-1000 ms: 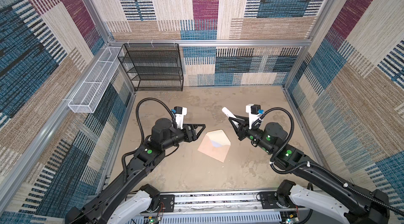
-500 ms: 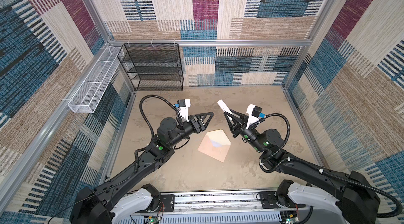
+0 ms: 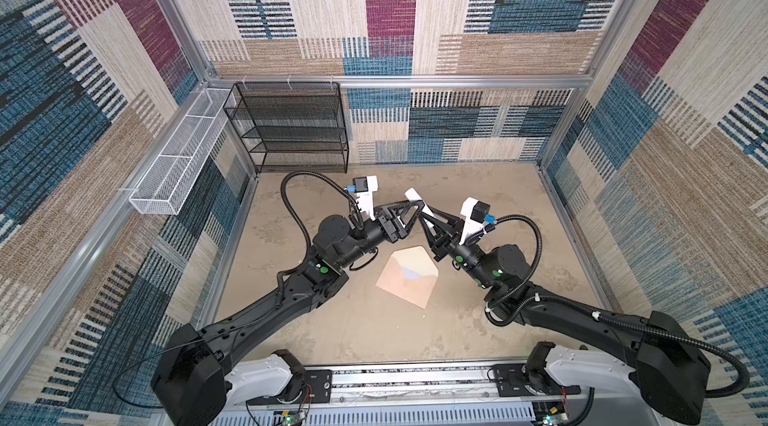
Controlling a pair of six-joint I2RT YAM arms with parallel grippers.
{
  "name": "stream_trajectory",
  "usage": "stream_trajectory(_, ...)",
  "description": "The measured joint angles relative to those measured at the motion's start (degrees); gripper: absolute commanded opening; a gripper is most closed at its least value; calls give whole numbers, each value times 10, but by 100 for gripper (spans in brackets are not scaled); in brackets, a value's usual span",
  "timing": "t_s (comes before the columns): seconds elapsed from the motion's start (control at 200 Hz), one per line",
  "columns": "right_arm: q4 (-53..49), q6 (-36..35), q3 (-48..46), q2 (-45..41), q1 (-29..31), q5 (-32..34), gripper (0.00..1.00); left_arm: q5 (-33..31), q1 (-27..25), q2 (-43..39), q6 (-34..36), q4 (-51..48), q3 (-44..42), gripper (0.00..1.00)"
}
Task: Place the letter into the envelope and seal it
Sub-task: 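Bring the glue stick toward the left gripper while the left reaches in, then close the left gripper on the glue stick end while the right opens and withdraws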
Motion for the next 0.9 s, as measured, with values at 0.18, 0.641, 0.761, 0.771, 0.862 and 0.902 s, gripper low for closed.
stream_trajectory(0.18, 2, -6, 2, 9, 5, 1, 0, 0, -2, 12, -2, 6, 7, 65)
stream_trajectory(0.641, 15, -21, -6, 20, 10, 4, 6, 18, -3, 39, -25, 11, 19, 39)
stream_trajectory(0.761, 21, -27, -9, 20, 10, 4, 8, 18, -2, 39, -33, 12, 17, 30)
stream_trajectory(0.771, 22, -28, -10, 20, 10, 4, 8, 18, -2, 39, -33, 12, 17, 30)
stream_trajectory(0.862, 30, -33, -14, 21, 10, 4, 12, 18, -2, 39, -41, 16, 17, 25)
stream_trajectory(0.902, 33, -34, -15, 22, 10, 4, 16, 19, -2, 39, -42, 16, 17, 22)
